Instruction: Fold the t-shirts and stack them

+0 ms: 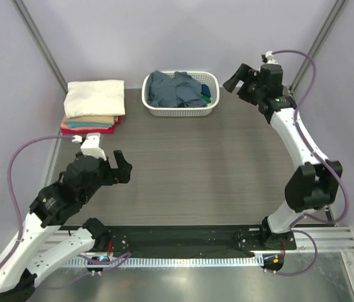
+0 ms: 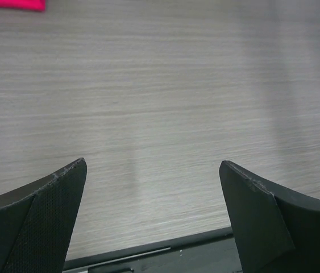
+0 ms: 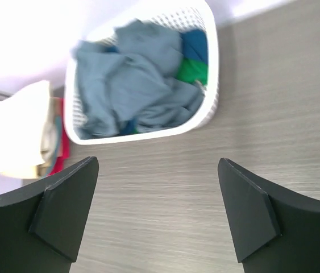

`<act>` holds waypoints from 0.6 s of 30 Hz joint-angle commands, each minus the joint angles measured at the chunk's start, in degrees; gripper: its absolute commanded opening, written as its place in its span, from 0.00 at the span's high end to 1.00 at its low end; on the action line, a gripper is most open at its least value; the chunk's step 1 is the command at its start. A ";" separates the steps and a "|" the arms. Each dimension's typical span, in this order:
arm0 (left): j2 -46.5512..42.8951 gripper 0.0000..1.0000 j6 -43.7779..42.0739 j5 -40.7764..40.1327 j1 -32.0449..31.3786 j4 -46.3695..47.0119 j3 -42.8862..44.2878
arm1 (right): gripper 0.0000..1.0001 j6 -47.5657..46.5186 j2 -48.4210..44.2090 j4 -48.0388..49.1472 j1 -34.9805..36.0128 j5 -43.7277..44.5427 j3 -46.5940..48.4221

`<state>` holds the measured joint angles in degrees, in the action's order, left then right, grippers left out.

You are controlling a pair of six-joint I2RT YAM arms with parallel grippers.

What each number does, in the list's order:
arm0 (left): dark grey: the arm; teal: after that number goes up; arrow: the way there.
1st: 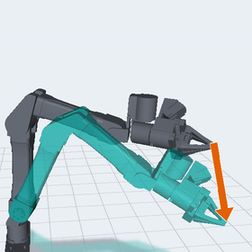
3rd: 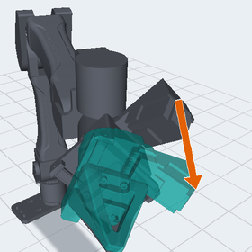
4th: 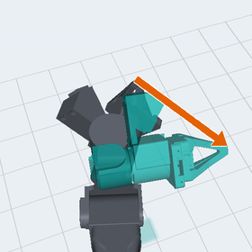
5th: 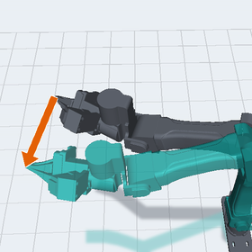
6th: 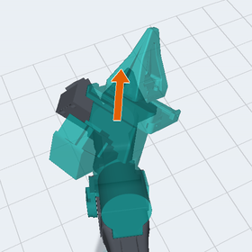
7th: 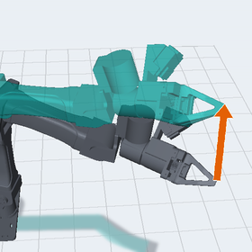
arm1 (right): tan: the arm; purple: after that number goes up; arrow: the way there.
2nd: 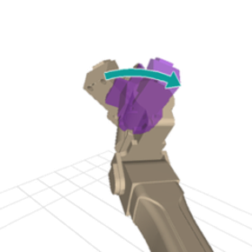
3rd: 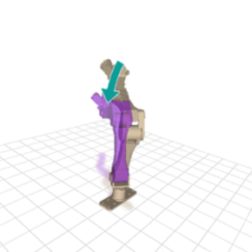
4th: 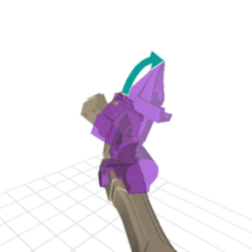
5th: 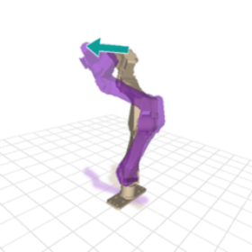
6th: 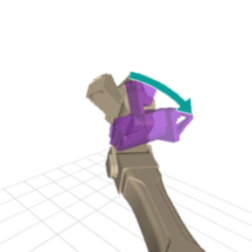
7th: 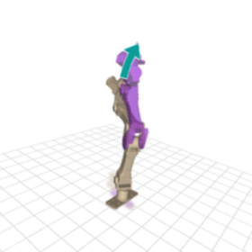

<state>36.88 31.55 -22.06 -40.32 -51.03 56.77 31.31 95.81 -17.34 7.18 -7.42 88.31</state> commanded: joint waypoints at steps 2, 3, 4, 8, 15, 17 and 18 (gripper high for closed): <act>-6.71 0.00 -4.02 -2.11 0.32 5.22 1.06 | 0.07 -3.80 -4.84 1.35 0.64 -3.03 -2.54; -8.39 0.00 -5.52 -1.24 0.32 6.89 -1.64 | 0.07 -5.28 -4.50 0.91 1.60 -4.26 -0.79; -10.41 0.00 -6.23 -1.14 0.32 9.60 -3.41 | 0.07 -5.99 -3.36 -0.31 2.22 -4.44 0.44; -18.85 0.00 -9.05 -4.71 0.32 11.39 -10.97 | 0.06 -9.07 3.75 -4.80 7.23 -2.87 10.19; -19.14 0.02 -5.53 -17.58 0.32 7.34 -11.60 | 0.06 -10.22 23.08 -7.61 10.49 2.40 31.44; -18.26 0.03 -5.45 -17.75 0.32 6.64 -11.77 | 0.06 -10.22 30.35 -8.41 10.49 3.72 35.94; -17.21 0.03 -5.45 -17.92 0.32 6.64 -11.77 | 0.06 -10.04 32.66 -8.58 10.57 3.90 40.23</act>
<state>17.69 25.47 -36.05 -40.29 -44.97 45.52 22.39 122.98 -23.86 18.55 -6.98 120.44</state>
